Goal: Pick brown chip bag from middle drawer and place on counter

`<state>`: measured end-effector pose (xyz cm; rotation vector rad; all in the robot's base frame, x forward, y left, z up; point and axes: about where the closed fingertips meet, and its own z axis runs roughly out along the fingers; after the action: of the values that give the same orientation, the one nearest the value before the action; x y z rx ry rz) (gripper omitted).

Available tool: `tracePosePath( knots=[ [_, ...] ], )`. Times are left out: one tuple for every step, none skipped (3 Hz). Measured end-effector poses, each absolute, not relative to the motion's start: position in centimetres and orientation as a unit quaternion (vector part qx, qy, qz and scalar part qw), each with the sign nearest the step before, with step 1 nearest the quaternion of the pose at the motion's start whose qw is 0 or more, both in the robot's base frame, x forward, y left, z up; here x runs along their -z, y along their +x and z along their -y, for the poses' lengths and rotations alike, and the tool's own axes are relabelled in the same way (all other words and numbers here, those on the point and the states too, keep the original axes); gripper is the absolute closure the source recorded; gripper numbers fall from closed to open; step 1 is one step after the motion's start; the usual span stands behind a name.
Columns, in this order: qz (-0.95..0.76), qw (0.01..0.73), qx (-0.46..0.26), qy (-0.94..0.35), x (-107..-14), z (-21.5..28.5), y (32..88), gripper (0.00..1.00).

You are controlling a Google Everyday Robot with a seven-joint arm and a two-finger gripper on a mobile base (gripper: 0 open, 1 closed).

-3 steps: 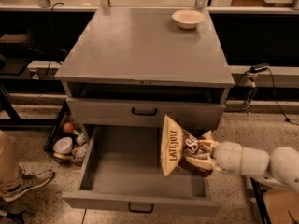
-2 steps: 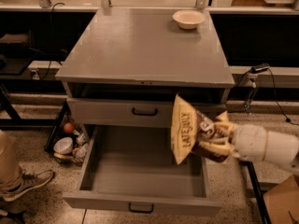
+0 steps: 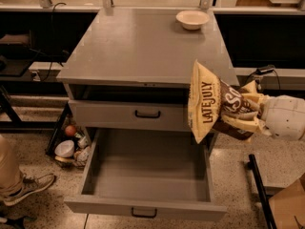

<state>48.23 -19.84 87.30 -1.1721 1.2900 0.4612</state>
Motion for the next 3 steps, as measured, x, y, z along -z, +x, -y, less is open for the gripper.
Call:
tracePosePath(
  knots=[
    [-0.539,0.629,-0.187,-0.528,-89.7,19.0,51.4,1.0],
    [-0.528,0.63,-0.121,-0.557,-93.6,17.4,60.7,1.0],
    [-0.53,0.633,-0.087,-0.558,-94.9,16.2,65.7,1.0]
  ],
)
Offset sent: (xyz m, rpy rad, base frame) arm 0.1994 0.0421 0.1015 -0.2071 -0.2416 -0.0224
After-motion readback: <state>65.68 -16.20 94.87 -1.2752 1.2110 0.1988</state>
